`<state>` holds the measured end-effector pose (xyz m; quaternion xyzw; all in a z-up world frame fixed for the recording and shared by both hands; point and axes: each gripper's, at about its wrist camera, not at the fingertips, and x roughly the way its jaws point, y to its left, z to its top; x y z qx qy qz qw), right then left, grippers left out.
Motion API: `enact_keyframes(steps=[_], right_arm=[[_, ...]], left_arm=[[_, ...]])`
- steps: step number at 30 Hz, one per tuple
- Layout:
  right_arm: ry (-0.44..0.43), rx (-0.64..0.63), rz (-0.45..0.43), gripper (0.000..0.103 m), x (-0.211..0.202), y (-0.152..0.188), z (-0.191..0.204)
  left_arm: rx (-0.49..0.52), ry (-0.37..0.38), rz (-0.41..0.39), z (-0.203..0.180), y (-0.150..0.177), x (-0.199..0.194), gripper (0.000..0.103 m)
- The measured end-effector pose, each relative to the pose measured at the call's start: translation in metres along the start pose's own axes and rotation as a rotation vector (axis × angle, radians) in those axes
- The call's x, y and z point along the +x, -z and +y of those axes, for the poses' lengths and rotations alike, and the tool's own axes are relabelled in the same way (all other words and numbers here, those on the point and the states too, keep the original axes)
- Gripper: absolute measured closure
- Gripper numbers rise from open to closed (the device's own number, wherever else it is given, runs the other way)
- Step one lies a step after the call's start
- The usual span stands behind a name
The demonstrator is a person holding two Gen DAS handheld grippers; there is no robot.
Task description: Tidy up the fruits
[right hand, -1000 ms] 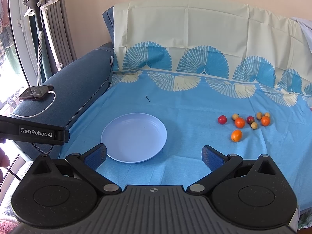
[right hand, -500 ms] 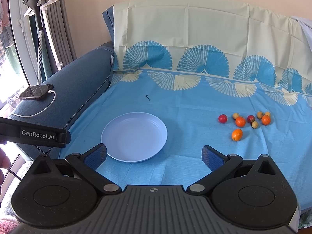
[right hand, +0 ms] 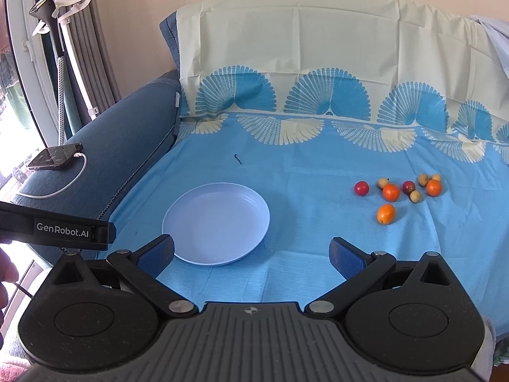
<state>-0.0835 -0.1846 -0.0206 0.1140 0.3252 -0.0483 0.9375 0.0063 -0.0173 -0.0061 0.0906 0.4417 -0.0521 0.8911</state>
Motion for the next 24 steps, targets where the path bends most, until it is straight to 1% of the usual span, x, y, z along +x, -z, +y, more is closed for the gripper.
enact_keyframes(steps=[3, 4, 6, 7, 9, 12, 15, 20, 24], right_arm=[[0.004, 0.026, -0.013, 0.000, -0.001, 0.000, -0.011], [0.005, 0.033, -0.036, 0.000, -0.002, 0.001, -0.016], [0.013, 0.061, -0.054, 0.000, -0.002, 0.003, -0.029], [0.018, 0.074, -0.072, 0.000, -0.003, 0.004, -0.037], [0.046, 0.103, -0.081, 0.000, -0.005, 0.006, -0.054], [0.102, 0.159, -0.095, 0.000, -0.010, 0.007, -0.084], [0.178, 0.200, -0.126, 0.000, -0.018, 0.005, -0.121], [0.314, 0.282, -0.172, 0.000, -0.030, -0.008, -0.198], [0.431, 0.346, -0.202, 0.000, -0.036, -0.027, -0.271]], left_arm=[[0.025, -0.003, 0.002, -0.011, -0.002, 0.000, 0.000], [0.036, -0.005, 0.001, -0.016, -0.003, 0.000, 0.000], [0.065, -0.013, -0.001, -0.027, -0.006, 0.001, 0.000], [0.071, -0.004, -0.007, -0.034, -0.007, 0.001, 0.000], [0.104, 0.001, -0.007, -0.049, -0.010, 0.003, 0.000], [0.142, 0.035, -0.002, -0.074, -0.015, 0.005, 0.000], [0.182, 0.058, -0.012, -0.104, -0.022, 0.007, 0.000], [0.239, 0.090, -0.013, -0.154, -0.036, 0.015, 0.000], [0.269, 0.122, 0.013, -0.194, -0.051, 0.028, 0.000]])
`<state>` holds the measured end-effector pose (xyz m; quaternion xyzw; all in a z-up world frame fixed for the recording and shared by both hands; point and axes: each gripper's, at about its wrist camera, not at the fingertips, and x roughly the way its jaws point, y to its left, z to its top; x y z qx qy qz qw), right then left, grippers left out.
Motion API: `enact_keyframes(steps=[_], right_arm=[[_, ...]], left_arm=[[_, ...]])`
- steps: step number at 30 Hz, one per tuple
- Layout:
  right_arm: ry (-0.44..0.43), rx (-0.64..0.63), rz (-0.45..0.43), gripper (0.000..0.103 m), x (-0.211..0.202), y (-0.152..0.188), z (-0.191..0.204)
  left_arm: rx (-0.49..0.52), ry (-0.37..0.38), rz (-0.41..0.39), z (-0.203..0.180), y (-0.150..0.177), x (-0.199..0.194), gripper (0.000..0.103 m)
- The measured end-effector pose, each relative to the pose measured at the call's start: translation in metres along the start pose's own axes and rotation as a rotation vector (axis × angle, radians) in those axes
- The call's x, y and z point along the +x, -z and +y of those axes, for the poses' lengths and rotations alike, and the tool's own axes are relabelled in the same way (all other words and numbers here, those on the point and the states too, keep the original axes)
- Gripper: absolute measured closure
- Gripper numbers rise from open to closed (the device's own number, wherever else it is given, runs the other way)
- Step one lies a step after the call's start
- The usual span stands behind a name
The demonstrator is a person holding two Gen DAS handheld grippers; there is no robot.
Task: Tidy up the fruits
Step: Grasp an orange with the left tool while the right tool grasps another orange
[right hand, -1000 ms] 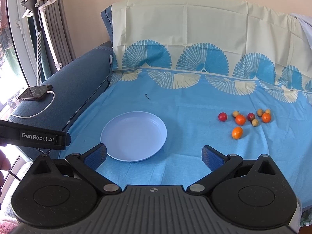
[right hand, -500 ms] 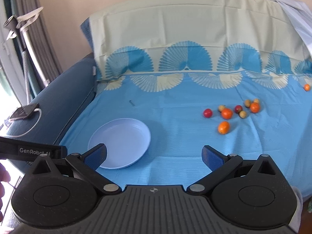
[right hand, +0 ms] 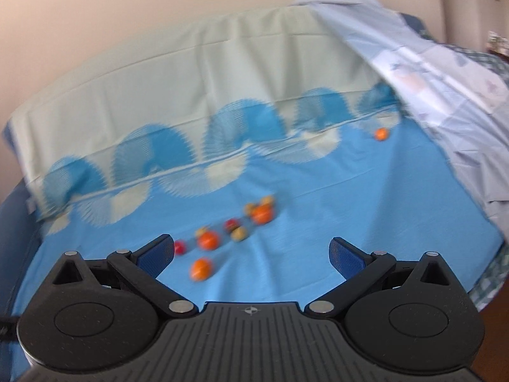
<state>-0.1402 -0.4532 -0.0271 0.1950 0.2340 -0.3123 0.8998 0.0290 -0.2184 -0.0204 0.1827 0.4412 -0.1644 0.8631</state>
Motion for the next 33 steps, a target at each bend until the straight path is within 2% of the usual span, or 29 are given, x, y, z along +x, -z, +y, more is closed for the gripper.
enact_keyframes(steps=[5, 8, 13, 16, 18, 21, 23, 26, 29, 31, 32, 33], right_arm=[[0.127, 0.075, -0.054, 0.000, 0.058, -0.055, -0.078], [0.158, 0.106, -0.102, 0.000, 0.103, -0.085, -0.118], [0.207, 0.049, -0.197, 0.000, 0.218, -0.146, -0.171], [0.255, 0.048, -0.180, 0.001, 0.299, -0.180, -0.201], [0.276, 0.109, -0.151, 0.001, 0.343, -0.192, -0.222], [0.253, 0.172, -0.099, 0.001, 0.405, -0.195, -0.247], [0.262, 0.113, -0.073, 0.002, 0.437, -0.188, -0.249], [0.257, 0.052, -0.036, 0.009, 0.477, -0.175, -0.251], [0.278, 0.074, 0.012, 0.015, 0.506, -0.164, -0.259], [0.302, 0.100, 0.057, 0.026, 0.522, -0.156, -0.267], [0.311, 0.100, 0.033, 0.032, 0.521, -0.150, -0.268], [0.331, 0.083, 0.008, 0.046, 0.520, -0.146, -0.266]], left_arm=[[0.053, 0.032, 0.025, -0.045, -0.033, 0.031, 0.000], [0.083, 0.064, 0.056, -0.074, -0.051, 0.061, 0.000], [0.102, 0.100, 0.132, -0.119, -0.072, 0.124, 0.000], [0.119, 0.100, 0.157, -0.136, -0.078, 0.157, 0.000], [0.140, 0.102, 0.169, -0.146, -0.080, 0.178, 0.000], [0.171, 0.112, 0.183, -0.156, -0.079, 0.203, 0.000], [0.173, 0.128, 0.182, -0.160, -0.080, 0.216, 0.000], [0.177, 0.163, 0.197, -0.168, -0.079, 0.231, 0.000], [0.181, 0.188, 0.226, -0.174, -0.074, 0.246, 0.000], [0.175, 0.199, 0.235, -0.176, -0.069, 0.251, 0.000], [0.159, 0.211, 0.231, -0.174, -0.067, 0.252, 0.007], [0.135, 0.239, 0.223, -0.171, -0.066, 0.251, 0.024]])
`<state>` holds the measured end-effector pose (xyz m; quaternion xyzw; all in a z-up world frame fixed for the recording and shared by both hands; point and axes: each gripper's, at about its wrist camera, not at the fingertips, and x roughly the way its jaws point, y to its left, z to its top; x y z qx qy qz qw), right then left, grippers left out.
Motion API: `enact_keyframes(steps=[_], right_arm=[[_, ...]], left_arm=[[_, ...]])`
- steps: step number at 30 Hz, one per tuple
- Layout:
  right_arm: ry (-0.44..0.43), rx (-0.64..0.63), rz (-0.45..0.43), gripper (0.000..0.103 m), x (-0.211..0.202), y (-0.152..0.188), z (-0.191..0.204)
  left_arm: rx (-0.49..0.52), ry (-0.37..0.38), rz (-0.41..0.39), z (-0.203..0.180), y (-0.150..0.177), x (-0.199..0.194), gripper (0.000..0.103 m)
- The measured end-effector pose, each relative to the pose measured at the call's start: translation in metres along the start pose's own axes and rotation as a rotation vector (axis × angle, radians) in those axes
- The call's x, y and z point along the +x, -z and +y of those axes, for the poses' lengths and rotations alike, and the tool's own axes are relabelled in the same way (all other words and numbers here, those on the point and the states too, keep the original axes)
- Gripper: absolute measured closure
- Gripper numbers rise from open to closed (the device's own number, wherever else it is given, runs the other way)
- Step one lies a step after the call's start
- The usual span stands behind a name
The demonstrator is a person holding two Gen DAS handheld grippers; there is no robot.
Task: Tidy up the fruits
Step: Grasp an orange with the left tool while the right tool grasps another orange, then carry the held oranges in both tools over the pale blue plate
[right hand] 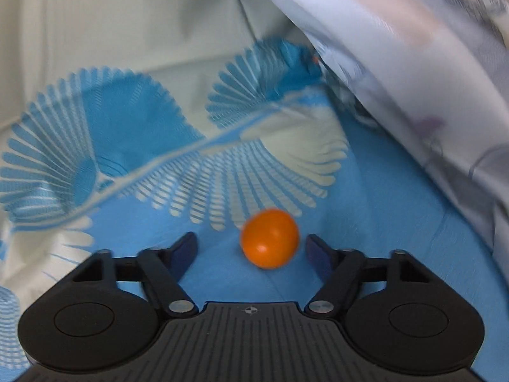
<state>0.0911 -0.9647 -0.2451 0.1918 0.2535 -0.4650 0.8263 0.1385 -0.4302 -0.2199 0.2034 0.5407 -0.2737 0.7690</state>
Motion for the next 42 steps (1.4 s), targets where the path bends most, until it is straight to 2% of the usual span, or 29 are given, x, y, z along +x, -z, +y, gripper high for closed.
enact_keyframes(steps=[1, 2, 3, 5, 7, 13, 20, 30, 36, 42], right_arm=[[0.029, -0.010, -0.018, 0.060, -0.002, 0.002, 0.001], [0.018, 0.004, -0.019, 0.065, -0.006, 0.003, -0.002], [0.008, 0.027, -0.020, 0.065, -0.012, 0.003, -0.005], [0.013, 0.046, -0.055, 0.065, -0.037, 0.006, -0.009], [-0.026, 0.048, -0.054, 0.065, -0.065, 0.013, -0.010], [-0.209, -0.003, -0.060, 0.065, -0.172, 0.036, 0.000], [-0.451, -0.053, -0.039, 0.065, -0.325, 0.068, 0.034], [-0.740, -0.179, 0.017, 0.065, -0.532, 0.145, 0.119], [-0.847, -0.213, 0.017, 0.065, -0.631, 0.175, 0.155], [-0.930, -0.277, 0.019, 0.064, -0.708, 0.202, 0.176]], left_arm=[[-0.014, 0.016, -0.025, 0.002, 0.001, -0.005, 0.035], [-0.002, 0.018, -0.051, 0.002, 0.002, -0.009, 0.063], [0.018, 0.031, -0.059, 0.001, 0.001, -0.012, 0.068], [0.002, 0.033, -0.071, 0.005, 0.003, -0.017, 0.068], [0.005, 0.027, -0.079, 0.007, 0.006, -0.021, 0.068], [0.003, 0.011, -0.102, 0.011, 0.014, -0.047, 0.068], [-0.043, -0.025, -0.193, 0.039, 0.036, -0.127, 0.068], [-0.175, -0.093, -0.312, 0.107, 0.122, -0.264, 0.068], [-0.249, -0.152, -0.351, 0.150, 0.184, -0.314, 0.068], [-0.307, -0.179, -0.386, 0.188, 0.244, -0.348, 0.068]])
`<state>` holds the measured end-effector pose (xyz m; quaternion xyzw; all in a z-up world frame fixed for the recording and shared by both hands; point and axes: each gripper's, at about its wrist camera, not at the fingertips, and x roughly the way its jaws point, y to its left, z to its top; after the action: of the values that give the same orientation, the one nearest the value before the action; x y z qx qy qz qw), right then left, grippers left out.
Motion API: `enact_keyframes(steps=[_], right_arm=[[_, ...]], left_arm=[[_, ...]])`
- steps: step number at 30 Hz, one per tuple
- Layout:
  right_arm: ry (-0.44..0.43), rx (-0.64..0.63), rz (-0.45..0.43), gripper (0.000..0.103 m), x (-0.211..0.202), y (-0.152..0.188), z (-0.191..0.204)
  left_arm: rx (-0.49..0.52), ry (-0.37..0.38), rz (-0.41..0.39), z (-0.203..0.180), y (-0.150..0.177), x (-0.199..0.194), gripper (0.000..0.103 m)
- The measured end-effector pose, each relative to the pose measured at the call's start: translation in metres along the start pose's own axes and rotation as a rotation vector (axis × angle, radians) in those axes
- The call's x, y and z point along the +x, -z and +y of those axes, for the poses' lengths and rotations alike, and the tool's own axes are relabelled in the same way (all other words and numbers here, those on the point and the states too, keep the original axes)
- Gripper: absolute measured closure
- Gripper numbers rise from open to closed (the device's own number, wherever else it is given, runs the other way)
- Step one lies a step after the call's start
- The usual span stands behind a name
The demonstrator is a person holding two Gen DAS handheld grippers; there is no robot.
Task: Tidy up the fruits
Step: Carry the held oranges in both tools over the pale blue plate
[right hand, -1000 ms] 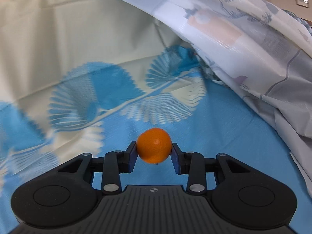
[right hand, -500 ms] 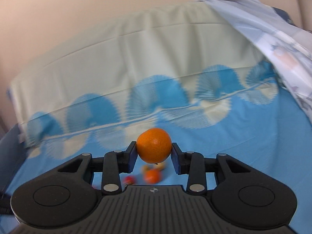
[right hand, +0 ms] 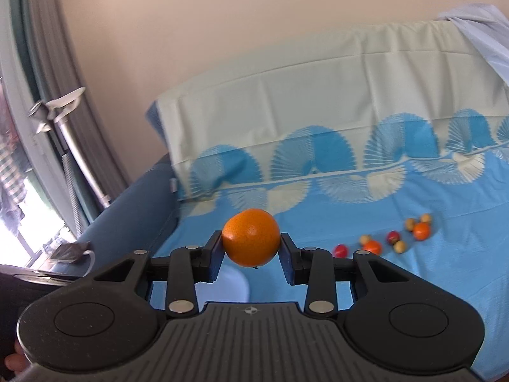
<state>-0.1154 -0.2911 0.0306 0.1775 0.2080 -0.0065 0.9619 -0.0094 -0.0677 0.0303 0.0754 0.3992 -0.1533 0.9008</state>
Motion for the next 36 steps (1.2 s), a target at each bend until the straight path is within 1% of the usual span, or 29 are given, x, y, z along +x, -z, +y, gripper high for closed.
enact_keyframes(steps=[4, 8, 12, 16, 20, 22, 29, 36], right_arm=[[-0.044, -0.050, -0.003, 0.064, -0.014, 0.006, 0.047], [-0.090, -0.085, -0.005, 0.064, -0.026, 0.012, 0.084], [-0.127, -0.104, -0.011, 0.064, -0.034, 0.014, 0.108], [-0.149, -0.130, -0.029, 0.064, -0.044, 0.015, 0.124], [-0.148, -0.146, -0.052, 0.064, -0.052, 0.015, 0.131], [-0.136, -0.142, -0.049, 0.064, -0.049, 0.016, 0.129], [-0.096, -0.106, 0.027, 0.064, -0.028, 0.028, 0.115], [-0.068, -0.147, 0.081, 0.064, -0.002, 0.037, 0.109]], left_arm=[[-0.036, -0.015, -0.022, 0.030, 0.016, -0.021, 0.068], [-0.066, -0.030, -0.046, 0.052, 0.027, -0.039, 0.068], [-0.079, -0.037, -0.074, 0.066, 0.038, -0.056, 0.068], [-0.082, -0.040, -0.093, 0.070, 0.046, -0.068, 0.068], [-0.086, -0.038, -0.107, 0.072, 0.049, -0.075, 0.068], [-0.087, -0.036, -0.111, 0.071, 0.050, -0.076, 0.068], [-0.099, -0.036, -0.087, 0.071, 0.047, -0.064, 0.068], [-0.118, -0.036, -0.052, 0.075, 0.037, -0.037, 0.068]])
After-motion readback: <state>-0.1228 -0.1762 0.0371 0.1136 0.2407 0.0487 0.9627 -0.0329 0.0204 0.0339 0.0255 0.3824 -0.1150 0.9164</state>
